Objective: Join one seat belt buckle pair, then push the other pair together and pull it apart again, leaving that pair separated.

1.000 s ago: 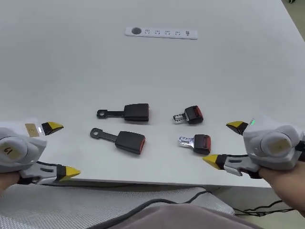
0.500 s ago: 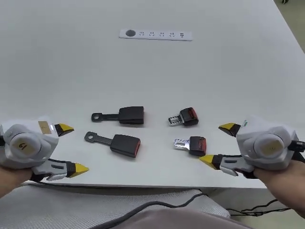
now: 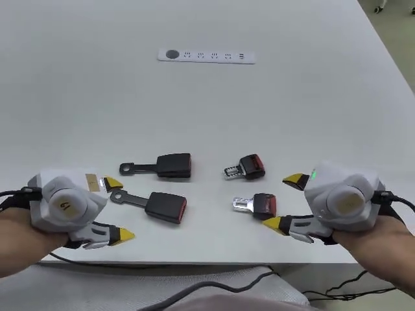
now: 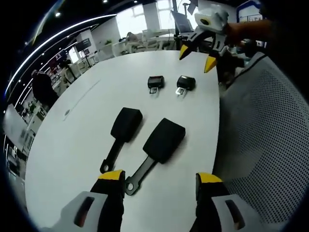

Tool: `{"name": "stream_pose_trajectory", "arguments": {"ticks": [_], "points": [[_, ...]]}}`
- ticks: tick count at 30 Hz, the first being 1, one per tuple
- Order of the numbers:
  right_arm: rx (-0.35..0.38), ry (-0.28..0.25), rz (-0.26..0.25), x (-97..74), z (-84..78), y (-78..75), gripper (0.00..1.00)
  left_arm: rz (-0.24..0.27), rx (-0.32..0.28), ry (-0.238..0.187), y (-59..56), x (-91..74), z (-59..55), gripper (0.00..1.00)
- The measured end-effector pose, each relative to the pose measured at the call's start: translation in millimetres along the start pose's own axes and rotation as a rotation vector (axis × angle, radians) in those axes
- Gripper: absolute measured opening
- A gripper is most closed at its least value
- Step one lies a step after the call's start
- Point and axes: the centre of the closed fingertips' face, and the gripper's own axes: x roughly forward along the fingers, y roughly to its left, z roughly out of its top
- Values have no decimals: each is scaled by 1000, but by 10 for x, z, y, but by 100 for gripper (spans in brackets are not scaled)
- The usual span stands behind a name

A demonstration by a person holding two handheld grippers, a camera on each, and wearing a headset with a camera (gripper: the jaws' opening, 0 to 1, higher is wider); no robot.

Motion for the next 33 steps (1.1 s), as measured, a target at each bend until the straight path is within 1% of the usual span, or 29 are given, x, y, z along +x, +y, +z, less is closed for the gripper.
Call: {"name": "stream_pose_trajectory", "arguments": {"ticks": [3, 5, 10, 14, 18, 21, 26, 28, 30, 33], "points": [[5, -2, -6, -25, 10, -6, 53, 7, -5, -14, 1, -12, 17, 62], [10, -2, -7, -33, 2, -9, 53, 9, -20, -23, -6, -20, 17, 63], [17, 1, -17, -75, -33, -12, 55, 11, -32, -25, -23, -40, 3, 66], [23, 6, -21, -101, -71, -13, 57, 14, -53, -41, -22, -82, 15, 67], [27, 12, -21, -110, -100, -5, 57, 20, -52, -46, -10, -82, 26, 67], [26, 14, -15, -100, -105, 11, 56, 16, -43, -43, -3, -44, 34, 66], [17, 11, -15, -77, -71, 14, 56, 13, -34, -51, 16, -9, 94, 66], [21, 1, -27, -99, -38, -2, 57, 24, -31, -60, 32, -26, 124, 67], [39, -15, -30, -113, -14, -7, 59, 24, -47, -77, 24, -45, 146, 68], [45, -21, -35, -103, -19, -12, 64, 23, -63, -80, 8, -35, 129, 70]]}}
